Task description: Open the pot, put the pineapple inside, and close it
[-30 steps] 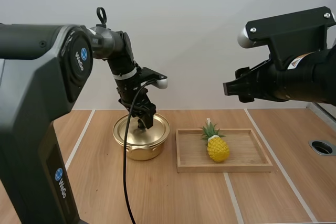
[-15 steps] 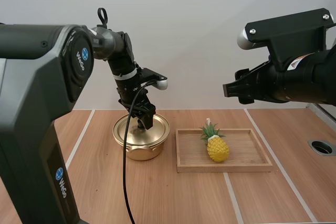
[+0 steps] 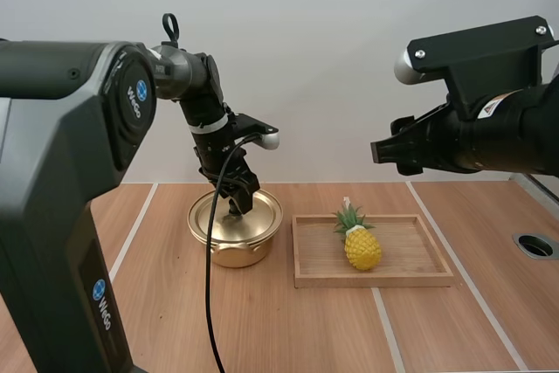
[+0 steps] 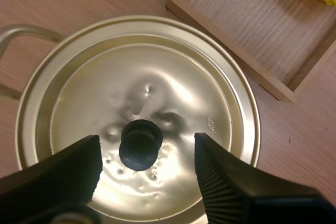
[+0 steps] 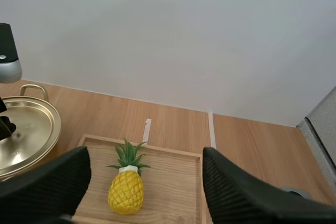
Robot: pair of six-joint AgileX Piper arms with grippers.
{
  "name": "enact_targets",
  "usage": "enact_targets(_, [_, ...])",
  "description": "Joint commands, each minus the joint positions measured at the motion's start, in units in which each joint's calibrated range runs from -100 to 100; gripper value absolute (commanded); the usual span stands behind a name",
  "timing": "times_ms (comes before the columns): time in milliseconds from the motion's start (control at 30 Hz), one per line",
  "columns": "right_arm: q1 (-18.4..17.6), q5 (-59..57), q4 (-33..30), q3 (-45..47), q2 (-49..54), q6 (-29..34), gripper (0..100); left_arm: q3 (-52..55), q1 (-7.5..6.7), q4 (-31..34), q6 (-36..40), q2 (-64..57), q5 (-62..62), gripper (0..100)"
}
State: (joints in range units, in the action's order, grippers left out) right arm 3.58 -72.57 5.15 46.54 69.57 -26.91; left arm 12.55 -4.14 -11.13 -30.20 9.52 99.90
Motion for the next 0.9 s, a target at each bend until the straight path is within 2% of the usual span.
enact_targets(0, [0.31, -0.72, 0.07, -0.63, 0.17, -0.31, 100, 0.16, -0.22, -0.92, 0.60, 0.14, 0.10, 83])
enact_targets(167, [0.31, -0.72, 0.07, -0.63, 0.17, -0.31, 100, 0.16, -0.22, -2.05, 0.60, 0.14, 0.10, 83])
enact_targets(367, [0.31, -1.54, 0.07, -0.63, 0.17, -0.31, 100, 0.16, -0.22, -2.42, 0.60, 0.28, 0.10, 96])
enact_targets(867, [0.31, -2.07, -0.31, -0.63, 0.17, -0.31, 100, 0.16, -0.22, -1.23, 0.96, 3.33, 0.10, 97])
